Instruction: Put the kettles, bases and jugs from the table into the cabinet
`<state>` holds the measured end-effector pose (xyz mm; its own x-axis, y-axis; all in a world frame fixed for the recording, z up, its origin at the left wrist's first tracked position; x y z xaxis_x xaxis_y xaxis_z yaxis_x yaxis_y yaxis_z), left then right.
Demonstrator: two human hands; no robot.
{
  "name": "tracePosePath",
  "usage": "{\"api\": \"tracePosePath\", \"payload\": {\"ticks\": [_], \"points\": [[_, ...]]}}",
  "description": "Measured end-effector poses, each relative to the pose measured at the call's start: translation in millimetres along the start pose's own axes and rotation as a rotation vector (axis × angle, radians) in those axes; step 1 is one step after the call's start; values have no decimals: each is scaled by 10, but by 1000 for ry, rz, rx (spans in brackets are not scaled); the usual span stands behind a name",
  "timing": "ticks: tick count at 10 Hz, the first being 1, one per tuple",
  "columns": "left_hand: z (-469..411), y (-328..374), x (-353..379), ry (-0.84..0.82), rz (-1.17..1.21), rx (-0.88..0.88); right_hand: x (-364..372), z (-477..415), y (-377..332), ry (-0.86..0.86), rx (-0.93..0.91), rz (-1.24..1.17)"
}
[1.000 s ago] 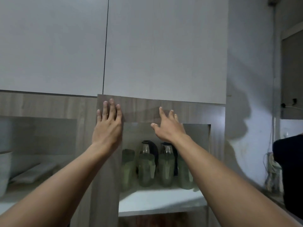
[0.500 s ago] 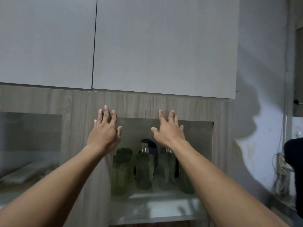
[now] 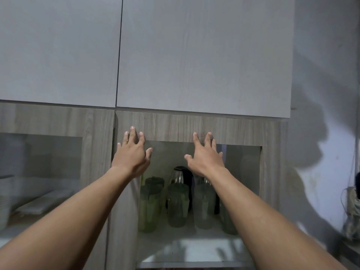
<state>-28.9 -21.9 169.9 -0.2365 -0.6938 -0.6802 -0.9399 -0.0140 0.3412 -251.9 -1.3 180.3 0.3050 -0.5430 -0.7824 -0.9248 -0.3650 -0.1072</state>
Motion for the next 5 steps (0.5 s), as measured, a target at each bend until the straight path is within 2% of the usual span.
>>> {"api": "tracePosePath", "payload": {"ticks": [1,3,5], "points": [[34,-16,-19,65,-31,36,41,16,31,22,-16,14],[58,-33,-49,-26,-39,16,-12,42,2,-11,-8,-15],[247,27,-271,-95,62,20,-253,219,-122,-14,40,-96]]}}
Point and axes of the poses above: each hand's wrist, its own z-axis away from the middle knuckle, its own x-axis out of the palm, y = z × x, the point moved 1 cm from there along -z, towards the middle knuckle, and after that the axes turned 15 degrees about -x, right-handed, at the moved point
